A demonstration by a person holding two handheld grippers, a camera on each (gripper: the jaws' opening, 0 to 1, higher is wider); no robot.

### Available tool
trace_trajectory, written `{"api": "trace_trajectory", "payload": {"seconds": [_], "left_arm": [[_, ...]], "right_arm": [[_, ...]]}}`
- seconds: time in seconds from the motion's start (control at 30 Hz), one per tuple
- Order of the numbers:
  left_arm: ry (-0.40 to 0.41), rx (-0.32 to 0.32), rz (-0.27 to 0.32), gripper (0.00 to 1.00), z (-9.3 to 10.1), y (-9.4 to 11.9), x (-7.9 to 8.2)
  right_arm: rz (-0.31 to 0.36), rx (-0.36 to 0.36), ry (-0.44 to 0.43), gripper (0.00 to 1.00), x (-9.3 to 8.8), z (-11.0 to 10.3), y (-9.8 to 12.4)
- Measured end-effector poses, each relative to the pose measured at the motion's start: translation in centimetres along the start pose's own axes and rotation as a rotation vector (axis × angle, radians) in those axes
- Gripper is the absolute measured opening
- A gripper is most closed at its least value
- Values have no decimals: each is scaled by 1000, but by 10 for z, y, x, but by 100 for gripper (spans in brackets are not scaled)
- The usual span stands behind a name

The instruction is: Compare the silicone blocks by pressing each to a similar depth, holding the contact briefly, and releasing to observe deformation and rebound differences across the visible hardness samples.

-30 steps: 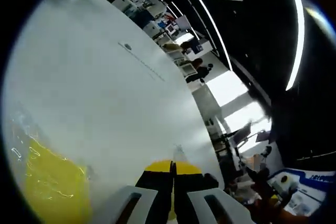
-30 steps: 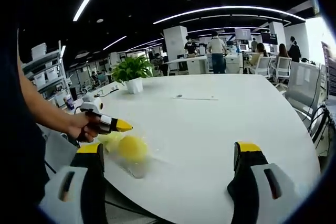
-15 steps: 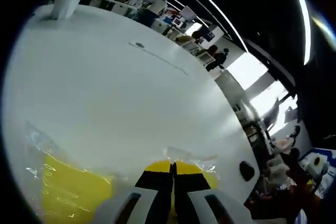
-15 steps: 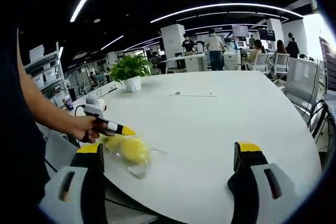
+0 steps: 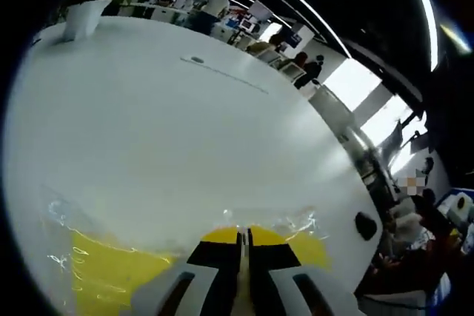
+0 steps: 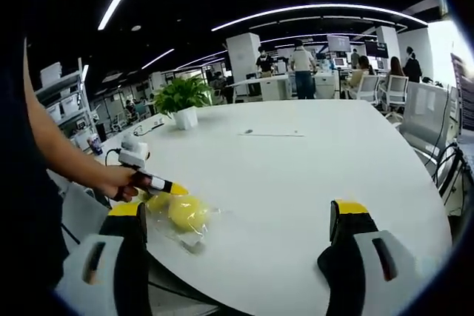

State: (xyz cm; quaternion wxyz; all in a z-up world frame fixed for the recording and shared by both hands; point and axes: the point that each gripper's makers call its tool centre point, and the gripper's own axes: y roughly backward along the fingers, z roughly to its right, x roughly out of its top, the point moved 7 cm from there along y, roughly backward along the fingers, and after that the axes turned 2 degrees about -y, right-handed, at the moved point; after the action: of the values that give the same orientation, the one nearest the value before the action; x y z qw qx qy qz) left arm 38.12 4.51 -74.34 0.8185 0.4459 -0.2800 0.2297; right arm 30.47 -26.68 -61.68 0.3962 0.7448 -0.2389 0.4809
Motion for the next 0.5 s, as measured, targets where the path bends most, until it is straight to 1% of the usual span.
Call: {"api": "trace_trajectory", "payload": {"seconds": [0.03, 0.07, 0.1, 0.13, 0.17, 0.2, 0.23, 0.27, 0.3, 0.33, 0.37, 0.4, 0.43, 0.47, 0.5], "left_arm": [[-18, 0, -1, 21, 1, 1, 0], [-52, -19, 18, 25, 3, 3, 3], [-68, -21, 18, 31, 4, 5, 4], [-71, -23, 18, 37, 6, 6, 5], [-86, -32, 34, 46, 7, 7, 8], [-117, -43, 69, 59, 7, 7, 12], [-136, -52, 119, 71, 9, 8, 17], [-167, -71, 183, 82, 9, 10, 24], [-201, -40, 196, 97, 6, 13, 28], [-205, -33, 175, 98, 6, 20, 29], [-212, -39, 187, 100, 5, 21, 31], [-215, -80, 190, 100, 6, 25, 35], [-225, -91, 193, 100, 5, 29, 38], [-258, -110, 218, 100, 5, 36, 44], [-272, -116, 230, 100, 5, 38, 47]], "right_arm": [[0, 2, -1, 97, 0, 0, -1], [0, 4, -1, 97, 0, 0, -2], [-1, 6, 0, 97, 0, -1, -3], [-2, 6, 2, 97, 1, -1, -4], [-3, 7, 3, 97, 1, -1, -5], [-2, 8, 3, 97, 1, -1, -6], [-1, 8, 4, 97, 1, 0, -7], [-3, 8, 5, 97, 1, 0, -9], [-4, 9, 7, 97, 2, -1, -9], [-4, 10, 8, 97, 2, -1, -10], [-5, 11, 12, 97, 3, -1, -11], [-4, 11, 15, 97, 3, -1, -12], [-4, 12, 19, 97, 4, -1, -13], [-5, 12, 23, 97, 4, -1, -14], [-9, 11, 29, 97, 4, -2, -15]]}}
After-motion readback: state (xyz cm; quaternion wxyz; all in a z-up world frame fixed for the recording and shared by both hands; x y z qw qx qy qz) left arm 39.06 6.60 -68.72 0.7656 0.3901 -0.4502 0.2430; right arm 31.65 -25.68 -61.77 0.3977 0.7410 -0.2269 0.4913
